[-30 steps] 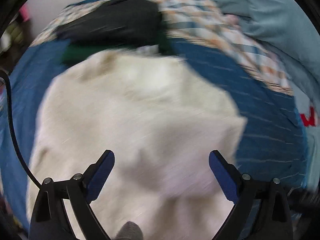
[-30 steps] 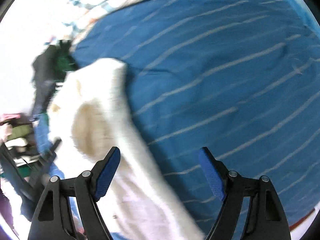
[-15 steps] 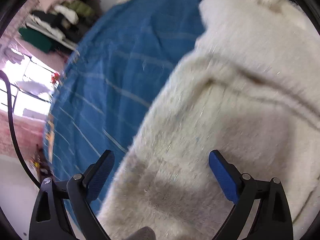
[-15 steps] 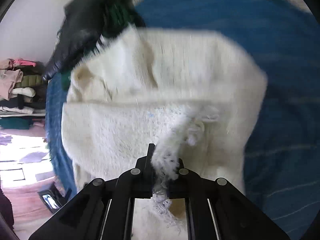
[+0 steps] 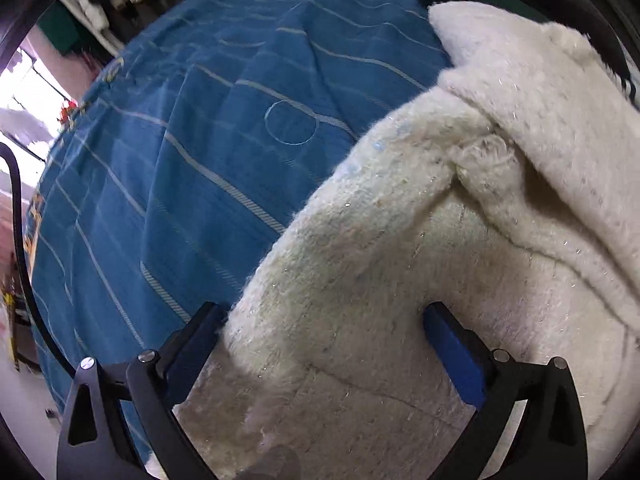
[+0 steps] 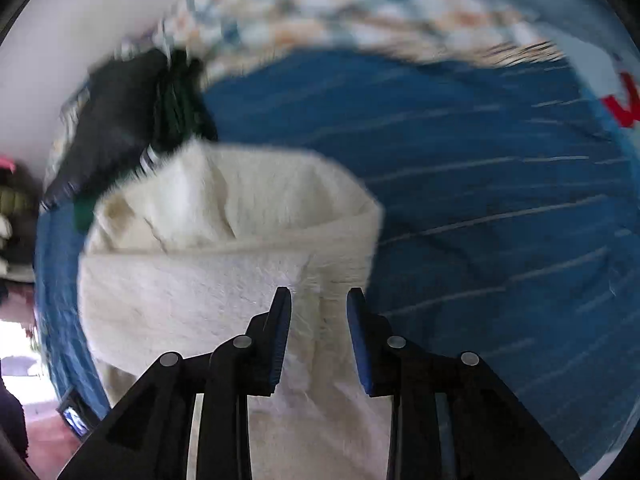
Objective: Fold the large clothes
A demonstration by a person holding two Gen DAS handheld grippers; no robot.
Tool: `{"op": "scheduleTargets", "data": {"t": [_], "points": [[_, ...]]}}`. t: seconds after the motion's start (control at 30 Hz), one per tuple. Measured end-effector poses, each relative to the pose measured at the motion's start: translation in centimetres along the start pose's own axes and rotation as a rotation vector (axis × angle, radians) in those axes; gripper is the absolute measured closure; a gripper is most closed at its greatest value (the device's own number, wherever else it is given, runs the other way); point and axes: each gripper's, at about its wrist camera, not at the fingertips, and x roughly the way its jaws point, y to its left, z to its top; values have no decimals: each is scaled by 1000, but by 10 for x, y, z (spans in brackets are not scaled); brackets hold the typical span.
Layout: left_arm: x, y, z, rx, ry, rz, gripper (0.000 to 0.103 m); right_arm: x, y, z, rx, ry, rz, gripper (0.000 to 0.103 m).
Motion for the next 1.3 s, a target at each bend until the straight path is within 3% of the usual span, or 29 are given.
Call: {"op": "scheduleTargets", "data": {"t": [0.1,0.17,0.3,0.37,0.43,0.47,0.53,0.67,0.77,0.83,0.9,0.97,1.1,1.17,1.23,1.3], "points": [[-25,1,11,-15,-3,19,0,-14,10,-13,-7,-1,85,72],[-52,-7,25,1,-56,39,0,1,23,-19,-17,25,112,74],[-82,-37,70,28,-144,-2,0,50,53,-29,-44,87,159,77],[-69,-59,95,68,-155,36,0,74,57,-37,-52,121,138,77],[-29,-80,114,123,-104,110,0,102,56,-41,-68,152,56,94],[-7,-81,124,148,-71,114,0,114,53,-41,-73,160,11,103],[21,-86,131,185,-50,84,0,130,50,-38,-84,176,-11,103],[3,-92,121,267,-108,127,0,127,54,-24,-66,268,0,103],[-30,-78,104,253,-140,132,0,85,36,-20,9,237,51,95],[-53,-69,86,218,-143,111,0,58,17,-26,27,225,6,84],[-70,-68,66,204,-131,107,0,49,1,-37,17,248,-68,62],[-74,-71,49,198,-94,78,0,55,-12,-54,-12,314,-125,62],[-69,-114,10,229,6,8,0,84,-11,-68,-75,356,-111,62],[-63,-138,1,257,9,8,0,110,3,-69,-164,374,-123,62],[-50,-165,-11,291,-5,65,0,130,13,-70,-233,372,-147,63],[-31,-181,-15,287,7,140,0,137,17,-71,-263,339,-133,84]]}}
